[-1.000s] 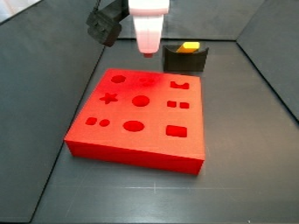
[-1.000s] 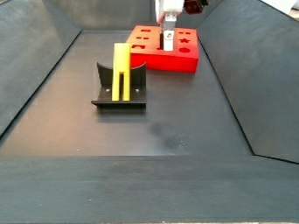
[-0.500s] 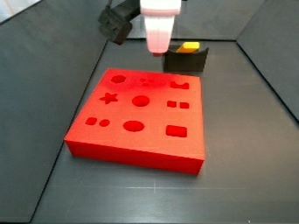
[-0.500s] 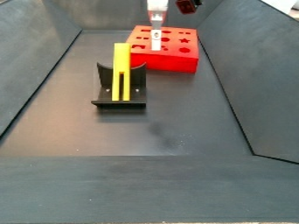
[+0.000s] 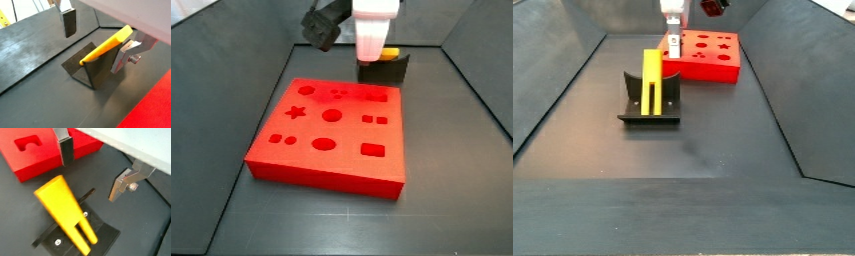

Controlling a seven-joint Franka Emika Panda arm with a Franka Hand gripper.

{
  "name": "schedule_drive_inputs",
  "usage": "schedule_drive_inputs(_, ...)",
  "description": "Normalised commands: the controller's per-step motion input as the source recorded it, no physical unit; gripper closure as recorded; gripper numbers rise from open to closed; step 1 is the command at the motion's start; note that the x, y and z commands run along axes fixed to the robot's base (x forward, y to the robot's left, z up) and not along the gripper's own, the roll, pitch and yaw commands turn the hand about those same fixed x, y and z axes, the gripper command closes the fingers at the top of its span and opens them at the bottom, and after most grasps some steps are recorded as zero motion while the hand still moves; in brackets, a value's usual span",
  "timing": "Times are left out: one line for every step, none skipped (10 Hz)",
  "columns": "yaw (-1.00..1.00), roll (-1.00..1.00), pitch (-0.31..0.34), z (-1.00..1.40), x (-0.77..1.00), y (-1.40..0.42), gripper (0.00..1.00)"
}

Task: Pick up the square-circle object. Move up. Place the square-circle object on the fixture. Regrasp the square-circle object. Rotate the square-circle object. Move to above the board. Insert the square-circle object.
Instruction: Regrasp the square-circle object.

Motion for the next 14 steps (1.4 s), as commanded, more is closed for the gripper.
schedule_drive_inputs(0.06,0.01,0.193,0.00,0.95,-0.03,0.00)
schedule_drive_inputs(0.06,0.01,0.194,0.00,0.86,-0.02,0.00)
schedule_drive_inputs(0.06,0.00,0.193,0.00,0.76,-0.02,0.00)
schedule_drive_inputs(0.05,0.01,0.198,0.00,0.68,-0.02,0.00)
schedule_drive_inputs(0.05,0.01,0.206,0.00,0.61,-0.02,0.00)
schedule_drive_inputs(0.05,0.01,0.209,0.00,0.52,-0.02,0.00)
schedule_drive_inputs(0.06,0.00,0.208,0.00,0.45,-0.02,0.00)
schedule_drive_inputs(0.06,0.01,0.209,0.00,0.41,-0.02,0.00)
schedule_drive_inputs(0.06,0.01,0.214,0.00,0.32,-0.02,0.00)
schedule_drive_inputs(0.06,0.01,0.215,0.00,0.27,-0.02,0.00)
schedule_drive_inputs(0.06,0.00,0.213,0.00,0.20,-0.02,0.00)
schedule_drive_inputs(0.06,0.01,0.217,0.00,0.15,-0.02,0.00)
schedule_drive_inputs(0.06,0.01,0.218,0.00,0.09,-0.02,0.00)
schedule_drive_inputs(0.06,0.00,0.208,0.01,0.08,-0.02,0.00)
